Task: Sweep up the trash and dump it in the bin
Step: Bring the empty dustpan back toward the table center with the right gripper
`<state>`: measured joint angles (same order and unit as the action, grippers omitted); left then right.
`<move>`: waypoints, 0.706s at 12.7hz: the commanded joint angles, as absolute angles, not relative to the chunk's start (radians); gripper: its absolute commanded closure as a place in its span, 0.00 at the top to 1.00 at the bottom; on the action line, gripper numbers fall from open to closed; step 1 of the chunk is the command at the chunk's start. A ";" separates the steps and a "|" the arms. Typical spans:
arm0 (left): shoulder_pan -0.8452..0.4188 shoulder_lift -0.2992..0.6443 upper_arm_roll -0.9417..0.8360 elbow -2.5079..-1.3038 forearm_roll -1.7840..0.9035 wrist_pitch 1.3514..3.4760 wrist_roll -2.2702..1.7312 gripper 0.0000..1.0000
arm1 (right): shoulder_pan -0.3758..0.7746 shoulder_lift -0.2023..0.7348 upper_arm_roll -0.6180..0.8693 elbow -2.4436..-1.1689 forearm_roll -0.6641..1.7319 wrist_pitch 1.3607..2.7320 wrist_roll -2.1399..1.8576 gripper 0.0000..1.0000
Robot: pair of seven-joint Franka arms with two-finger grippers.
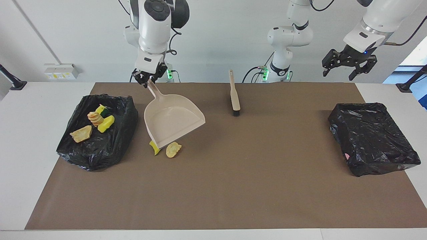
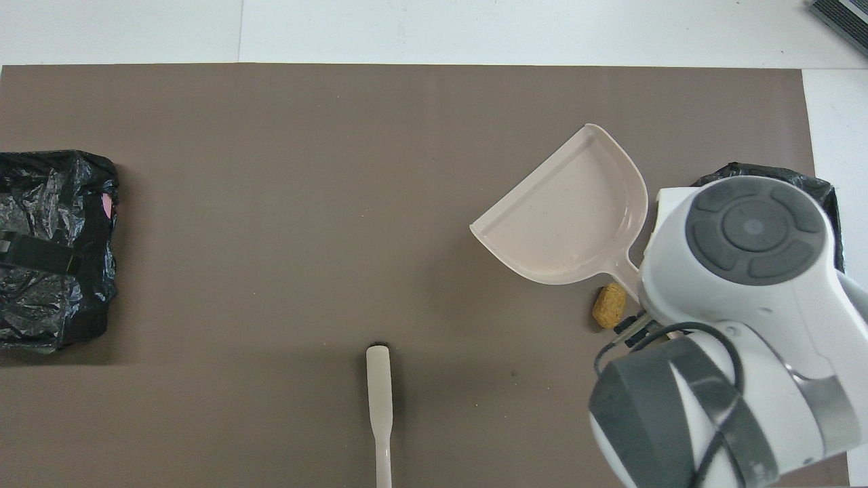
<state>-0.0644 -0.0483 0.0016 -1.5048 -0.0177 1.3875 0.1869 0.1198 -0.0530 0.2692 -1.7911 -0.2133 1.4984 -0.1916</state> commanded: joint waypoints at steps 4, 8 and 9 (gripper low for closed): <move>-0.074 -0.043 0.014 -1.485 -0.002 1.374 0.172 1.00 | 0.216 0.279 0.265 -1.475 -0.045 1.477 0.240 0.00; -0.075 -0.043 0.014 -1.485 -0.002 1.374 0.172 1.00 | 0.308 0.443 0.264 -1.309 -0.035 1.515 0.509 0.00; -0.075 -0.043 0.014 -1.485 -0.002 1.374 0.170 1.00 | 0.322 0.468 0.264 -1.292 -0.034 1.537 0.550 0.00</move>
<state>-0.0655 -0.0483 0.0064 -1.5048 -0.0177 1.3875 0.1844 0.2980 0.3950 0.2681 -1.3899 -0.0552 1.5272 0.4777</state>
